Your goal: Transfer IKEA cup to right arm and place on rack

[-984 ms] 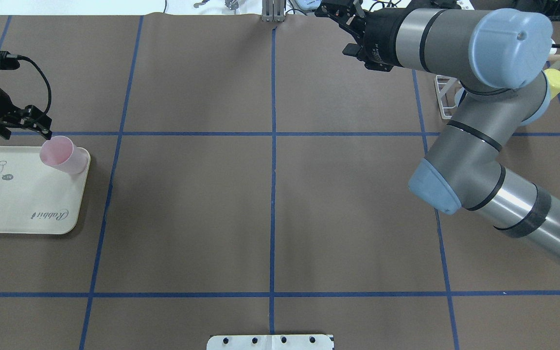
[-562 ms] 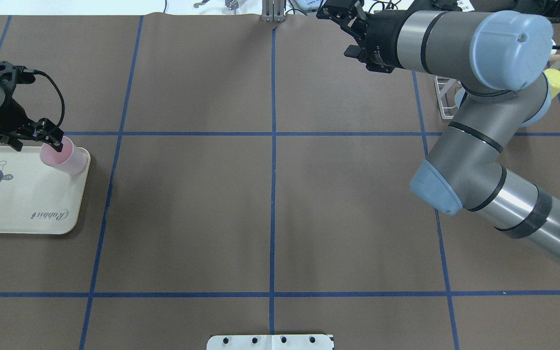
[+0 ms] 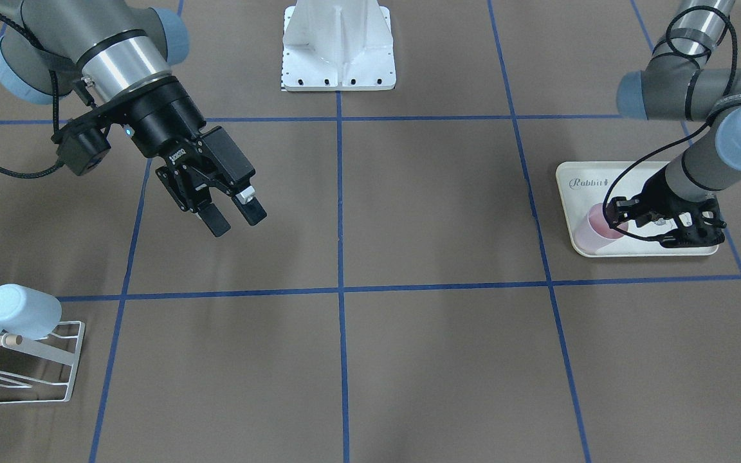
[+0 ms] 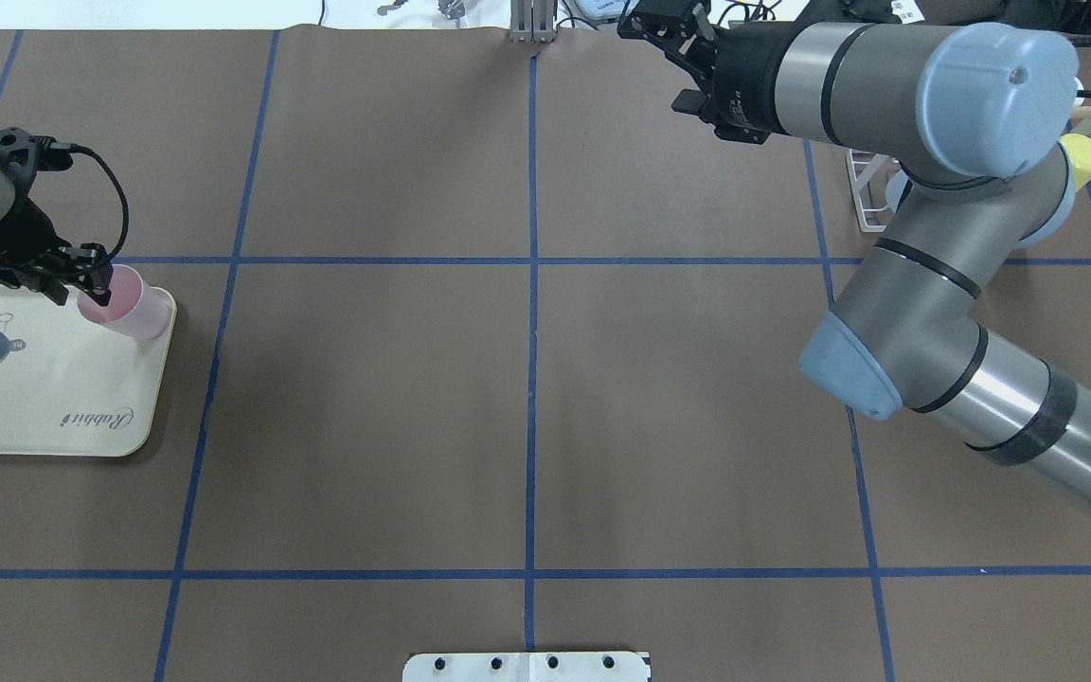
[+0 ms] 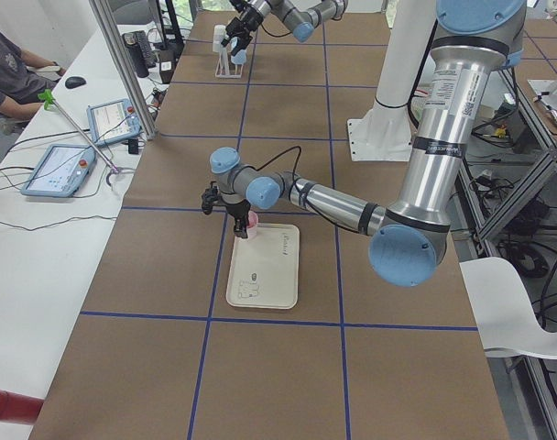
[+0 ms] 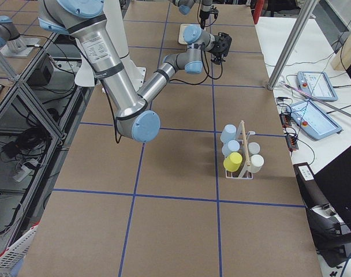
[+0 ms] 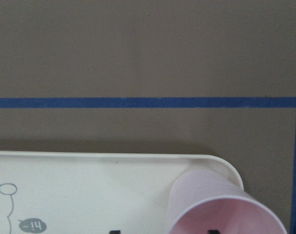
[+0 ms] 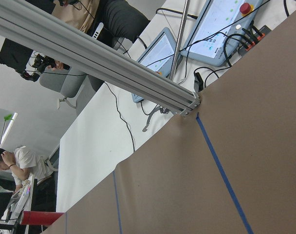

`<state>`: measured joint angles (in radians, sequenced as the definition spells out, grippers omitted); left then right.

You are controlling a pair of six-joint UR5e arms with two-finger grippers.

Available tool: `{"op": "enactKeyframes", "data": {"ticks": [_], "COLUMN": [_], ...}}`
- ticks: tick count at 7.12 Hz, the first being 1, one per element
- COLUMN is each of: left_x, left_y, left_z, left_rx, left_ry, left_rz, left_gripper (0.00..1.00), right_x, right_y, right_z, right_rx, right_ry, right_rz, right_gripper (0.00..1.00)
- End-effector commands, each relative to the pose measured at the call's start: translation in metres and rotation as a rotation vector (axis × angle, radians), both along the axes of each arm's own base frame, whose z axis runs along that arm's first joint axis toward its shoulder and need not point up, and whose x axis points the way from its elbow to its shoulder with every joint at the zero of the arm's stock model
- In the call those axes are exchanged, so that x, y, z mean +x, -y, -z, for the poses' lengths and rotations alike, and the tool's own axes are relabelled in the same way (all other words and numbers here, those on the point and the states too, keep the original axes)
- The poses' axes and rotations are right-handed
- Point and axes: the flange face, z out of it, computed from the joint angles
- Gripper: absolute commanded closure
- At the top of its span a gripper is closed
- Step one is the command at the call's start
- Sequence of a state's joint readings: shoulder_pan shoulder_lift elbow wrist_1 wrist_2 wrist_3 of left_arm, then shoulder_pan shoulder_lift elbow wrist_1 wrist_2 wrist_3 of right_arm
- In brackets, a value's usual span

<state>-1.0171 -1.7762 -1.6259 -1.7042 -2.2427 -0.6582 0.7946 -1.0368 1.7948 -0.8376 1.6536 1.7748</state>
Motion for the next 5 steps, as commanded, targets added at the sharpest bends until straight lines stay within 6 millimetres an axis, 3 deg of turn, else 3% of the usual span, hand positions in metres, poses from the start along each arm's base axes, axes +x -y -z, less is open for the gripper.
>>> {"op": "enactKeyframes", "data": {"ticks": [1, 2, 5], "left_x": [0.000, 0.000, -0.015], "left_y": [0.000, 0.000, -0.007], "left_z": [-0.001, 0.000, 0.018], "left_rx": [0.000, -0.002, -0.001], "left_ry": [-0.001, -0.001, -0.053], "left_rz": [-0.003, 0.001, -0.001], "left_gripper": [0.84, 1.00, 1.00], "right_x": [0.000, 0.000, 0.000], "right_y": [0.000, 0.000, -0.001], "right_z": [0.000, 0.000, 0.001], "right_rx": [0.000, 0.001, 0.002], "right_ry": [0.000, -0.001, 0.000], "right_rz": [0.000, 0.000, 0.000], "right_gripper": [0.00, 0.00, 0.00]}}
